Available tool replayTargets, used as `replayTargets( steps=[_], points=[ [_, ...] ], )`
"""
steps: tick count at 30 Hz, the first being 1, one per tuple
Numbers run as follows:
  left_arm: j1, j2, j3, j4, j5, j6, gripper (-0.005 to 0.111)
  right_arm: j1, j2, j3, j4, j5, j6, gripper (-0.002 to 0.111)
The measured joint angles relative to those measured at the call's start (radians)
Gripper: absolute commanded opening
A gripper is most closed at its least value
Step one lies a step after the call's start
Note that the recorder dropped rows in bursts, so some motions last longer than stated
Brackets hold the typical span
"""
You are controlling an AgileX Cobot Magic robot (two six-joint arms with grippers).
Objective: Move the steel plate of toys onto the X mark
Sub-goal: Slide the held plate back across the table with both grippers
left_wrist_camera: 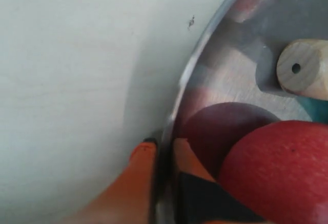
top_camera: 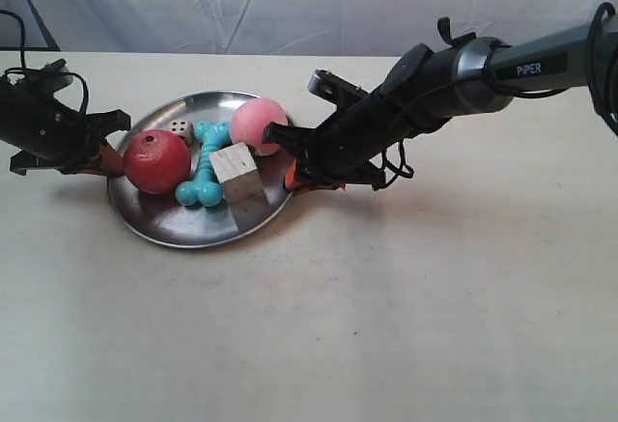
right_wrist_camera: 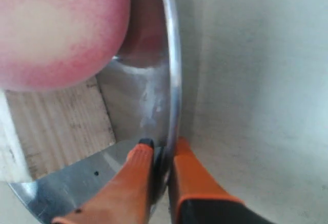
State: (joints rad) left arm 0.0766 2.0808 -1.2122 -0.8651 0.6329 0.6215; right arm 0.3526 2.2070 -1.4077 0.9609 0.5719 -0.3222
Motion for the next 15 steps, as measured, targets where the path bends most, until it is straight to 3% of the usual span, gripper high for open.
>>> replayTargets(
  steps=[10, 15],
  points=[
    [-0.008, 0.005, -0.007, 0.044, 0.006, -0.011, 0.003, 0.001, 0.009, -0.002, -0.047, 0.000, 0.044, 0.001],
    [-0.010, 0.007, -0.010, 0.082, 0.019, -0.015, 0.024, 0.004, 0.023, -0.004, -0.066, 0.004, 0.066, 0.031]
  ],
)
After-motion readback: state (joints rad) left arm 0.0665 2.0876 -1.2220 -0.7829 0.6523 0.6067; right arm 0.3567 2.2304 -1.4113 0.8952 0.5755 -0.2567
